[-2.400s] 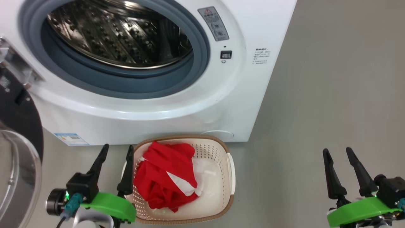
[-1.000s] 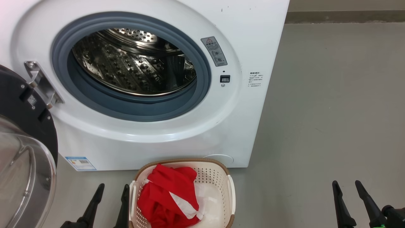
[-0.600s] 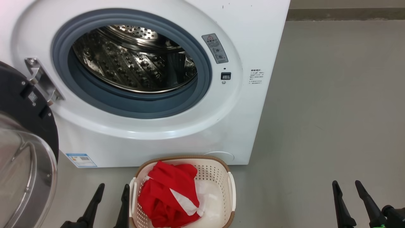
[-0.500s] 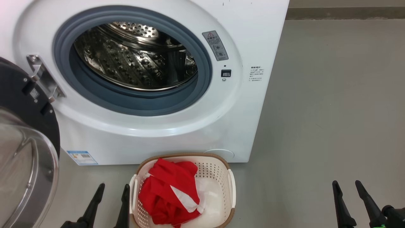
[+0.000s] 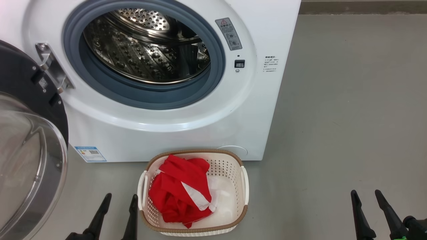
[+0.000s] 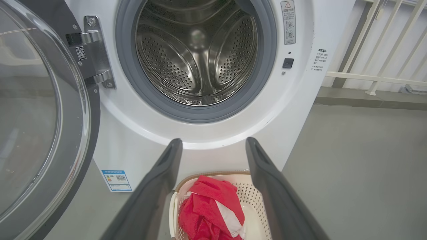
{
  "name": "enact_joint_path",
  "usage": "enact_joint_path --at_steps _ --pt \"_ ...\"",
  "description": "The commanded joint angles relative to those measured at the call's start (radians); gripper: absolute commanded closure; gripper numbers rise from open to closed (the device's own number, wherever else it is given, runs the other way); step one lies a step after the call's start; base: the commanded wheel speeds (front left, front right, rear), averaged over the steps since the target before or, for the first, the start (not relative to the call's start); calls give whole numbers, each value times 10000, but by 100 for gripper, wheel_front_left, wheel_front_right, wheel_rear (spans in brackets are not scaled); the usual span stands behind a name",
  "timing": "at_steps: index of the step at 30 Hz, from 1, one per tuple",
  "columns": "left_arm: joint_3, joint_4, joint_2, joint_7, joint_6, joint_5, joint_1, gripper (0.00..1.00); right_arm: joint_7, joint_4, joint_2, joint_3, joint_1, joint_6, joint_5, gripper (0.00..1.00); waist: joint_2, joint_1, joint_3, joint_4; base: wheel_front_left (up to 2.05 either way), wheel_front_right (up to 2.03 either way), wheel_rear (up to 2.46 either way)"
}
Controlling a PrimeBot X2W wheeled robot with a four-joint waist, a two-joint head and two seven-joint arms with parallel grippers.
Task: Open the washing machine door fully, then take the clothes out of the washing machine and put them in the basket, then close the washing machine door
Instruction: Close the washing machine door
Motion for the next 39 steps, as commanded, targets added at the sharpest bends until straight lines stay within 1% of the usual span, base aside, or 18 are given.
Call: enact_joint_path --at_steps 1,9,15,18,21,25,29,30,33,34,35,39 --pt "271 -193 101 -51 -55 102 -171 0 -65 -253 -204 166 -98 63 -3 0 0 0 7 3 0 0 0" --pt "281 -129 89 -51 -55 157 -242 0 -65 -255 -184 135 -92 63 -18 0 0 0 7 101 0 0 0" --pt "464 89 69 -51 -55 5 -281 0 -65 -178 -192 417 -182 63 -39 0 0 0 -49 543 0 0 0" --pt "364 189 65 -51 70 -218 -209 0 -65 -144 -217 524 -211 63 -20 0 0 0 -155 918 0 0 0" --pt "220 224 63 -51 349 -387 -94 0 -65 -80 -263 600 -158 63 -1 0 0 0 -266 1405 0 0 0" --pt "64 197 62 -51 708 -631 96 0 -65 -16 -309 743 -56 63 7 0 0 0 -422 2123 0 0 0" --pt "-89 213 62 -51 950 -795 304 0 -65 42 -350 943 -11 63 16 0 0 0 -558 2843 0 0 0" --pt "-171 270 62 -51 1034 -839 382 0 -65 78 -380 1047 -18 63 25 0 0 0 -610 3184 0 0 0" --pt "-301 289 61 -51 1093 -900 441 0 -65 132 -410 1206 -47 63 38 0 0 0 -677 3681 0 0 0" --pt "-301 289 61 -51 1093 -900 441 0 -65 132 -410 1206 -47 63 38 0 0 0 -677 3681 0 0 0" --pt "-322 277 61 -51 1118 -927 458 0 -65 150 -417 1265 -63 63 45 0 0 0 -683 3831 0 0 0" --pt "-226 35 61 -51 1312 -1099 515 0 -65 266 -533 1693 -366 63 70 0 0 0 -527 4102 0 0 0"
